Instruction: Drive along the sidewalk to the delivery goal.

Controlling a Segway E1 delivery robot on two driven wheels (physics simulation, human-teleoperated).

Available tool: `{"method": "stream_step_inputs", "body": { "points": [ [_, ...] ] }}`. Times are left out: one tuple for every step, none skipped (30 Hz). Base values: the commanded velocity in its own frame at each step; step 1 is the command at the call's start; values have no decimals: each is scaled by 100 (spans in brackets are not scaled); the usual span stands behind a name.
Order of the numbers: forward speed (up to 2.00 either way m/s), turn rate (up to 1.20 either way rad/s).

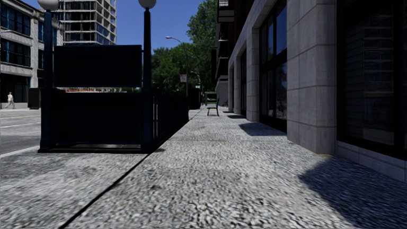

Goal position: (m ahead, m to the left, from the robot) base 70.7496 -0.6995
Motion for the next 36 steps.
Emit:
{"method": "stream_step_inputs", "body": {
  "points": [
    [200,-30],
    [200,-30],
    [200,-24],
    [200,-3],
    [200,0],
    [200,0],
    [200,0],
    [200,0],
    [200,0],
    [200,0],
    [200,0],
    [200,0],
    [200,0],
    [200,0],
    [200,0],
    [200,0],
    [200,0],
    [200,0],
    [200,0],
    [200,0],
    [200,0],
    [200,0],
    [200,0],
    [200,0],
    [200,0],
    [200,0],
    [200,0],
    [200,0],
    [200,0],
    [200,0],
    [200,0],
    [200,-6],
    [200,-21],
    [200,-21],
    [200,-24],
    [200,-25]
  ]
}}
